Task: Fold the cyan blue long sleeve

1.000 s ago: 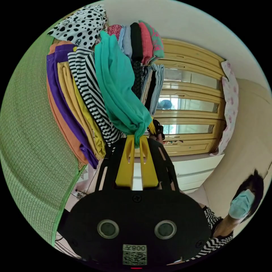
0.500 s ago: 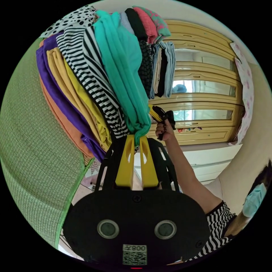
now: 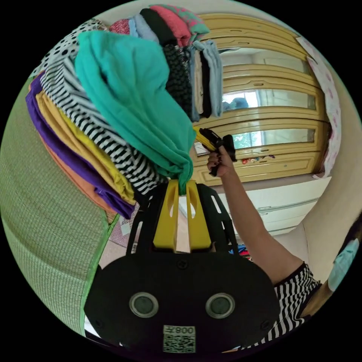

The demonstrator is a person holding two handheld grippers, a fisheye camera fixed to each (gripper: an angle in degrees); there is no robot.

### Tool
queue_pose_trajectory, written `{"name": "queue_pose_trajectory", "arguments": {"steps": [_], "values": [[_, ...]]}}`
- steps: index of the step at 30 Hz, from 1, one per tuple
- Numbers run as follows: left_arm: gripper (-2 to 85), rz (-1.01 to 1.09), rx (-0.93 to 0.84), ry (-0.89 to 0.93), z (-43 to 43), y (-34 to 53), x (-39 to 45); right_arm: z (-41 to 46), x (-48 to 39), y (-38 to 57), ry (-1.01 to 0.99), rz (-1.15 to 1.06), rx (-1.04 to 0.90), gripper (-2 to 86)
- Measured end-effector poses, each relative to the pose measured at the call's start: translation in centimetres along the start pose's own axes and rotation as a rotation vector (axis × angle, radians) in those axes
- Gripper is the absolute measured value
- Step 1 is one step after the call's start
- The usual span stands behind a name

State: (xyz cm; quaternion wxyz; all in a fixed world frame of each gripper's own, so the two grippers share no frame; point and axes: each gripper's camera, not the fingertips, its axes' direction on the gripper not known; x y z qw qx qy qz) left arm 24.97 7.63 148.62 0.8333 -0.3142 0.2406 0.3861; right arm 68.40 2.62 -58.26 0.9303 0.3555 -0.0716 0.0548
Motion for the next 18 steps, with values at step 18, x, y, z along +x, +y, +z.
{"name": "queue_pose_trajectory", "arguments": {"steps": [18], "values": [[1.0, 0.106, 0.216, -0.015, -8.5, -0.5, -6.0, 7.1, -17.3, 19.8, -0.03, -0.453, 0.174, 0.1]]}}
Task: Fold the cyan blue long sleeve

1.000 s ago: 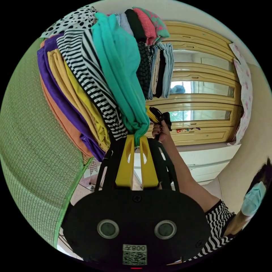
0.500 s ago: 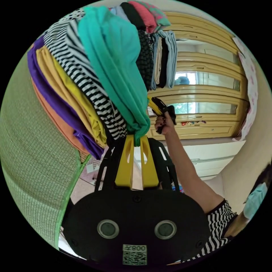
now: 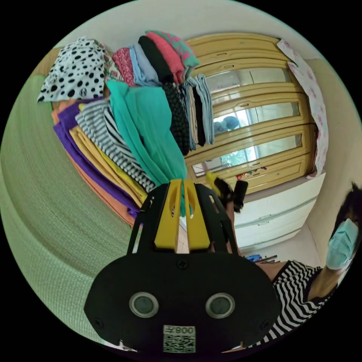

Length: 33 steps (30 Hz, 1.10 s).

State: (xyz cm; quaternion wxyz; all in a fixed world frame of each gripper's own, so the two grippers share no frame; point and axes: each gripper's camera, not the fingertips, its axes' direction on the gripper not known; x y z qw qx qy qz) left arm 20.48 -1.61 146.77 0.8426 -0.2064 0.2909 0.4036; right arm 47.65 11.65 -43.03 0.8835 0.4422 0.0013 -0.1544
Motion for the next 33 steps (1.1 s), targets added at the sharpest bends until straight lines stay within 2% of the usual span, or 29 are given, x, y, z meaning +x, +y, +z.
{"name": "queue_pose_trajectory", "arguments": {"steps": [2, 4, 7, 9, 12, 18, 20, 22, 27, 30, 33], "values": [[0.6, 0.011, 0.037, -0.102, -1.0, -2.0, -0.4, 3.4, -3.2, 1.7, 0.059, -0.067, -0.08, 0.1], [0.4, 0.026, 0.038, -0.169, -1.2, -3.4, -0.7, 7.1, -6.2, 4.0, 0.223, -0.132, -0.151, 0.1], [0.2, 0.012, -0.011, -0.316, -1.0, -5.0, -2.1, 10.2, -8.9, 6.5, 0.353, -0.189, -0.177, 0.1], [0.2, -0.004, -0.07, -0.343, -0.6, -5.2, -3.2, 11.1, -10.3, 7.5, 0.38, -0.208, -0.165, 0.1], [0.1, 0.002, -0.057, -0.326, -1.5, -4.6, -3.2, 12.1, -12.1, 8.5, 0.387, -0.21, -0.164, 0.0], [0.1, 0.057, 0.099, -0.28, -5.5, -3.8, -0.8, 12.1, -17.8, 10.5, 0.462, -0.253, -0.086, 0.0], [0.1, 0.031, 0.025, -0.336, -5.6, -4.1, -1.3, 12.6, -19.4, 11.4, 0.489, -0.27, -0.055, 0.0], [0.1, 0.033, -0.008, -0.351, -5.9, -3.8, -1.3, 15.4, -19.8, 12.3, 0.535, -0.263, -0.138, 0.0], [0.1, 0.13, 0.052, -0.276, -10.2, -0.5, 1.4, 15.9, -22.4, 13.2, 0.549, -0.261, -0.109, 0.1], [0.1, 0.24, 0.019, -0.343, -13.2, 3.2, 2.9, 15.2, -24.7, 14.0, 0.53, -0.272, -0.045, 0.2], [0.2, 0.296, -0.053, -0.52, -15.6, 7.7, 3.3, 14.8, -28.3, 14.8, 0.473, -0.349, 0.031, 0.3]]}}
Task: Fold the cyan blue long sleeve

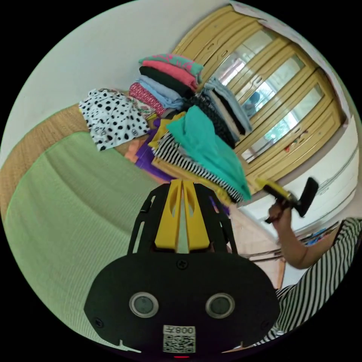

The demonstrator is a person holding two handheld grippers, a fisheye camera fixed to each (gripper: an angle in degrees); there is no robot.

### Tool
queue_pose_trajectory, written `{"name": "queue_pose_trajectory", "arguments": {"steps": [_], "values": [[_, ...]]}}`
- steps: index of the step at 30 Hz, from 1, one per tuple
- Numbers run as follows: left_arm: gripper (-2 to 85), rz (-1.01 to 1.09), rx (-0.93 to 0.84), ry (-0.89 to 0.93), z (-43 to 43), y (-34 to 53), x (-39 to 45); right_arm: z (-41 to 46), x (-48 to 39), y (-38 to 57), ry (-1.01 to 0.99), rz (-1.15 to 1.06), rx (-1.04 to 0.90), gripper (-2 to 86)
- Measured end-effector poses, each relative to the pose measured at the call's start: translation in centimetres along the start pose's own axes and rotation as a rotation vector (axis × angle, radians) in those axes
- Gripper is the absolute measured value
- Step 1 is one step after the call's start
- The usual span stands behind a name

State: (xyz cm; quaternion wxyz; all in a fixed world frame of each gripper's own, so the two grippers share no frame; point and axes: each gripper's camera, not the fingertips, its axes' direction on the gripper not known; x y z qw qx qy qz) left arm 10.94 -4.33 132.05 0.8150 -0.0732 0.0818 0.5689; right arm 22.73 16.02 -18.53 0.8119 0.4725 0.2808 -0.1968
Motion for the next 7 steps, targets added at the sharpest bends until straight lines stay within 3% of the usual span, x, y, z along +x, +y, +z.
{"name": "queue_pose_trajectory", "arguments": {"steps": [7], "values": [[0.2, 0.007, -0.316, -0.267, -1.0, 9.8, 0.4, 3.8, -8.0, -4.1, -0.152, -0.149, 0.057, 3.7]]}}
